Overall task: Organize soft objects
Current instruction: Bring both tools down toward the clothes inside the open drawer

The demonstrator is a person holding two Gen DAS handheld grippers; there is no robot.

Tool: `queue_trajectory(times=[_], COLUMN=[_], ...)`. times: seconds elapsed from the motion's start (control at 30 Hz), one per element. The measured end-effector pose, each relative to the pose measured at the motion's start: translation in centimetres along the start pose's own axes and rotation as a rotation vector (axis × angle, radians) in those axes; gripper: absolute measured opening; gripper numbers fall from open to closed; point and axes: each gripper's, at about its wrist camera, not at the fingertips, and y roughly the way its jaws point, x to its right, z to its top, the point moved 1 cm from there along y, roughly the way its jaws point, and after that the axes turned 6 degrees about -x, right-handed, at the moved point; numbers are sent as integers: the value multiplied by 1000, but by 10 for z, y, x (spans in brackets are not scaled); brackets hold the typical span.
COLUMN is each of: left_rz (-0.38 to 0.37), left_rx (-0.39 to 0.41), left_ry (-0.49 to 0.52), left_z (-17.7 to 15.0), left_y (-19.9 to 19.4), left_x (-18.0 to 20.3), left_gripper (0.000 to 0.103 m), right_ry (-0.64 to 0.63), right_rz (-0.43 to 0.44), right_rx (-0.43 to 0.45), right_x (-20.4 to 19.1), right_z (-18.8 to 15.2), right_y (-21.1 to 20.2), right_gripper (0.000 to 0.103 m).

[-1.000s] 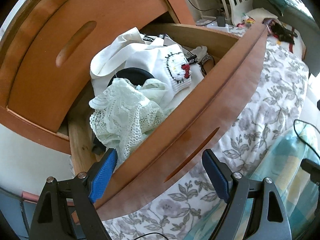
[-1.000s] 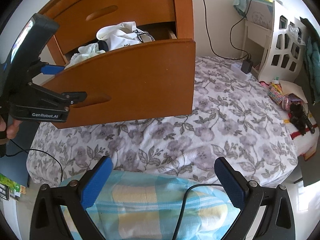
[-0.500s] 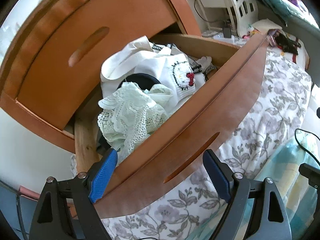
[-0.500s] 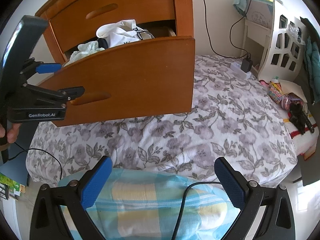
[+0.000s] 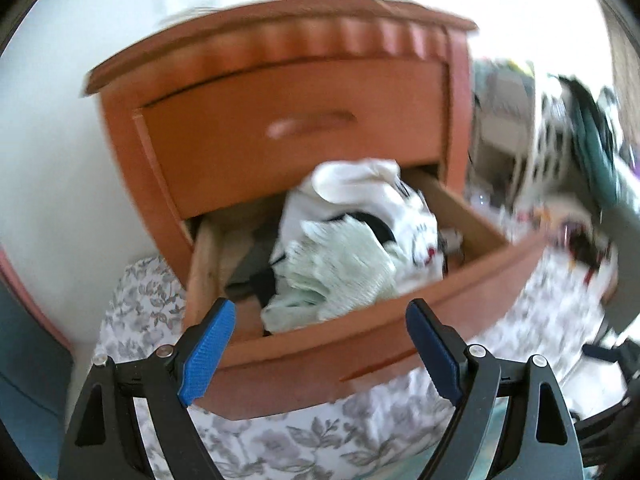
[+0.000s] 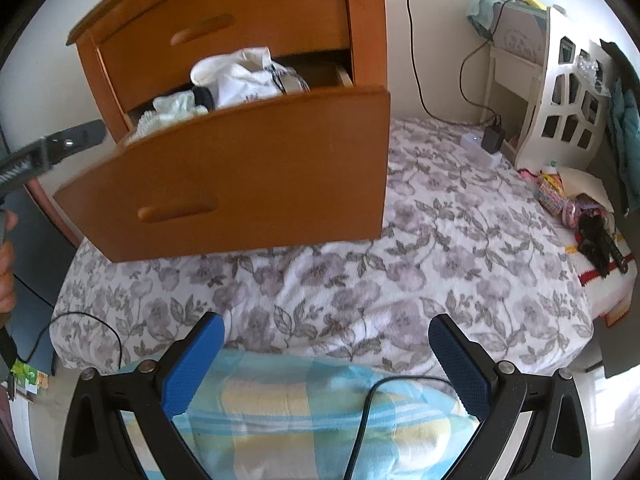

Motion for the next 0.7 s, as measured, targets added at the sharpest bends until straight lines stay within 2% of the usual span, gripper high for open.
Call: queue_trajectory(times=[0.17, 0.3, 0.47, 0.6, 0.7], left_rz=[-65, -106, -124, -155, -144], left_rx=[8, -48, -138, -182, -237], left_ry=[-166, -270, -287, -237, -184], left_z=[-2, 2, 8, 20, 28], left_y=[-9, 0, 22, 32, 48], left_x=[-31, -54, -57, -45, -31], left_gripper=[88, 88, 88, 88, 88], right_ry=[-22, -49, -58, -54, -64], right_rz=[63, 106, 161, 216, 234], right_rx=[106, 165, 181, 176, 155], right_x=[-2, -6, -14, -21, -26], right_z=[14, 34, 71, 95, 115], right_y=[-18, -31, -32, -27, -19], right_gripper=[103, 103, 102, 94, 93])
